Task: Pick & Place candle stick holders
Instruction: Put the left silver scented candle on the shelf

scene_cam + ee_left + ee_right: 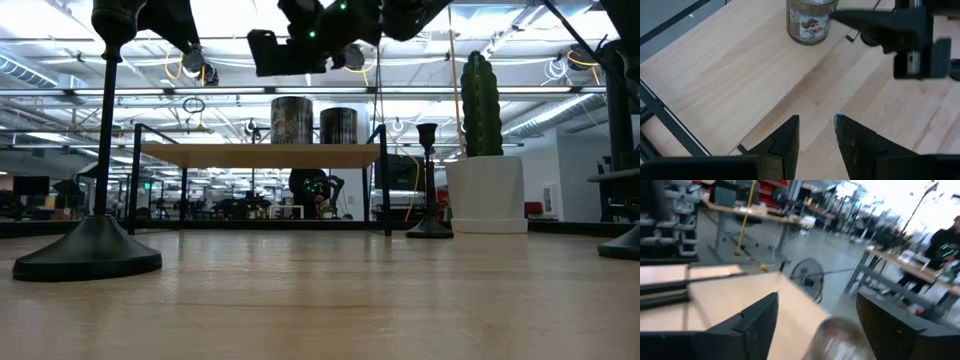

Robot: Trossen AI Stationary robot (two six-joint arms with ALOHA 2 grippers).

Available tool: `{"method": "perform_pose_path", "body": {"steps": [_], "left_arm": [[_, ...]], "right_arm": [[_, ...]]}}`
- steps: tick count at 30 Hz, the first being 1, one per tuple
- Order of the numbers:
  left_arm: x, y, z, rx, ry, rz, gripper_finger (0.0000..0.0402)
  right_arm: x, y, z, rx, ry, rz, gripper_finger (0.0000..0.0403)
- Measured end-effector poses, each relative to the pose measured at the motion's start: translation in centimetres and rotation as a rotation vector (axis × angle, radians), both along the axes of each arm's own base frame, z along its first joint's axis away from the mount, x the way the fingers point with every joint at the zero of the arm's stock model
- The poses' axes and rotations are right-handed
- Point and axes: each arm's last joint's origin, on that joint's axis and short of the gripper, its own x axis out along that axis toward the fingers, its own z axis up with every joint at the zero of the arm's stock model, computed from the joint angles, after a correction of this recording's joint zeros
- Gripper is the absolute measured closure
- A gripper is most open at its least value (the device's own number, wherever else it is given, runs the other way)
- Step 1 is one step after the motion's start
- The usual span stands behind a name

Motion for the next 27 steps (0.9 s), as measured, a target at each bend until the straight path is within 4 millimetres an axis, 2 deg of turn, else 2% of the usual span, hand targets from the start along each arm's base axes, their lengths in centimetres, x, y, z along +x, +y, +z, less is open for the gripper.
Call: {"method": "perform_pose_path", "body": {"steps": [7,14,19,27], "left_arm": [[0.0,0.0,0.0,0.000,0.000,0.000,0.0270],[0.0,0.0,0.0,0.000,0.000,0.001,0.0270],[0.0,0.0,0.0,0.000,0.000,0.001,0.0270],[0.0,0.0,0.0,0.001,0.000,0.001,0.0270]], "right_arm": [[0.0,0.9,-1.8,0.137,0.090,0.082,0.0220],[-0.4,-1.1,-2.5,0.200,0.084,0.067,0.0295],[-0.7,-1.8,-3.3,0.251,0.082,0.091,0.0317],[-1.2,-3.0,-4.1,0.278,0.057,0.053,0.0319]]}}
